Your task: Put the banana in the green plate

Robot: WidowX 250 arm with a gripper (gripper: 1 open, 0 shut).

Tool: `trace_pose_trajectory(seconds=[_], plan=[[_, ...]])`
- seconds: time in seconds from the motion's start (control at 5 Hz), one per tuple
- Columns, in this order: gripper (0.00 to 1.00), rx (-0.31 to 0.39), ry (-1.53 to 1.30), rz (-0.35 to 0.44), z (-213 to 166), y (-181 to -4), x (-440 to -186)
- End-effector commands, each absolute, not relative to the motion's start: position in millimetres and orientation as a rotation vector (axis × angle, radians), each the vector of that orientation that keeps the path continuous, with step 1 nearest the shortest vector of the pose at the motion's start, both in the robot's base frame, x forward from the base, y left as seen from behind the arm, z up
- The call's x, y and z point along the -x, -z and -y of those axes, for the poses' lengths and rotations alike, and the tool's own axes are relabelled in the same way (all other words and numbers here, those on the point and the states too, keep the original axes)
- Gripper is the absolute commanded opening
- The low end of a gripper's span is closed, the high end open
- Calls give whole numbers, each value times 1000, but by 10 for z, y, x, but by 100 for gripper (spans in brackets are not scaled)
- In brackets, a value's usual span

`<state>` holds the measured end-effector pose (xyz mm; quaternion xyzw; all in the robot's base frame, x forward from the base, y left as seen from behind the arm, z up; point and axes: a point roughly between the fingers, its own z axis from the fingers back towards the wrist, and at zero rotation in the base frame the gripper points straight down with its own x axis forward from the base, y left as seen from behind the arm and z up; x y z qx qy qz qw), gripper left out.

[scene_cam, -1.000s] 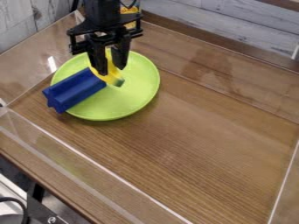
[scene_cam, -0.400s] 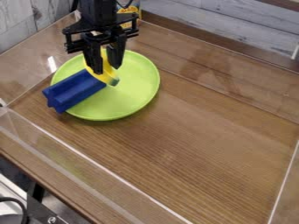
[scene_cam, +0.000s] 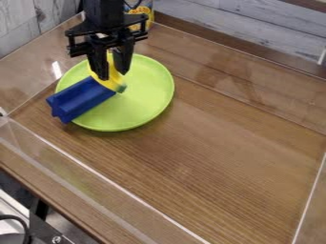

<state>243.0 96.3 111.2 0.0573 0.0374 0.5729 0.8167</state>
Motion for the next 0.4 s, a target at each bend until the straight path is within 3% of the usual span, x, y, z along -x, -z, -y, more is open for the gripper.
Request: trace_pose_trajectory(seconds=[0.0, 0.2], plan=[[0, -127, -1234, -34, -1003, -1217, -2432], [0, -138, -1232, -37, -1006, -1209, -2420]])
